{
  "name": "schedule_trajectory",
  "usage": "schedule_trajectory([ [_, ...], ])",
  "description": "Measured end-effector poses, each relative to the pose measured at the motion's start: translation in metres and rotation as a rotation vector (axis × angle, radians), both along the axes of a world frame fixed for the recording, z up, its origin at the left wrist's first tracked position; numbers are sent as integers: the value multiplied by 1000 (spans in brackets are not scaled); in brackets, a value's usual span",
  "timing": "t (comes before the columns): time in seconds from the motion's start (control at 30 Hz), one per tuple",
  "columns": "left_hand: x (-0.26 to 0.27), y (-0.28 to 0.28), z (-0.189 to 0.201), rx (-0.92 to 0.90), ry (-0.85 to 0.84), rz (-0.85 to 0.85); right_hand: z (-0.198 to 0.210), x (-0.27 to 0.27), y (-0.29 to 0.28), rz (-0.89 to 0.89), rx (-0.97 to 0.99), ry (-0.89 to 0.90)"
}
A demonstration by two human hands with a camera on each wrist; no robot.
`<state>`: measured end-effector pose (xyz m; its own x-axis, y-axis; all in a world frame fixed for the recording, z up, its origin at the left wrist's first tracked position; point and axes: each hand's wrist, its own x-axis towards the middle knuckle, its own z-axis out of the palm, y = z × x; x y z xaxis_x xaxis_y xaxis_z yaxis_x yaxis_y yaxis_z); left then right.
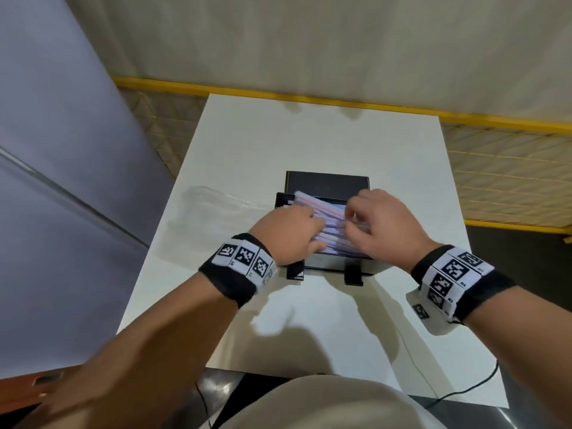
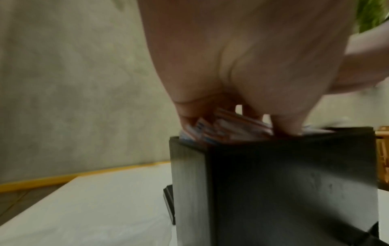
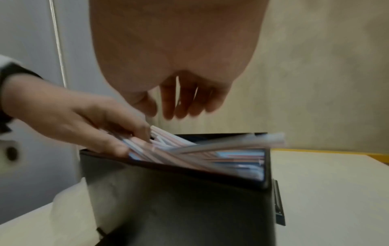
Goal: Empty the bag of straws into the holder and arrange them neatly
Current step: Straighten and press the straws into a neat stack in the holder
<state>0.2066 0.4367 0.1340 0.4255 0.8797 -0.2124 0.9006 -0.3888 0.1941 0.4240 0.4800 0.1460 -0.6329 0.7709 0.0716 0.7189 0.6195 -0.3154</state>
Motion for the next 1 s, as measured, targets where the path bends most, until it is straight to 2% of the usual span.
schedule_trajectory([
  [0.07,1,6,-8,-43,46,40,-1,-3,-13,62,-252,-135],
  [0.13,0,10,-8,3,53,38,-9,-4,-22,105,-335,-320],
  [0.2,-2,11,-7,80,41,9,-15,-3,-23,89,-296,-340],
  [0.27,-8,7,-4,208,-35,-34,-16,-1,-22,63,-239,-273],
  [0.37,-17,2,-6,423,-91,-51,-16,1,-20,63,-52,-199],
  [0.43,-17,-3,-10,417,-69,-43,-18,-1,-18,49,2,-227],
  [0.6,-15,-11,-29,251,73,-8,-28,-2,-17,65,-114,-298],
  [0.7,-15,-10,-29,329,97,9,-26,1,-21,41,-70,-250],
  [0.8,-15,-8,-29,393,129,22,-26,1,-25,-37,12,-286],
  [1.0,-20,-7,-35,380,104,48,-21,-5,-19,7,-97,-407],
])
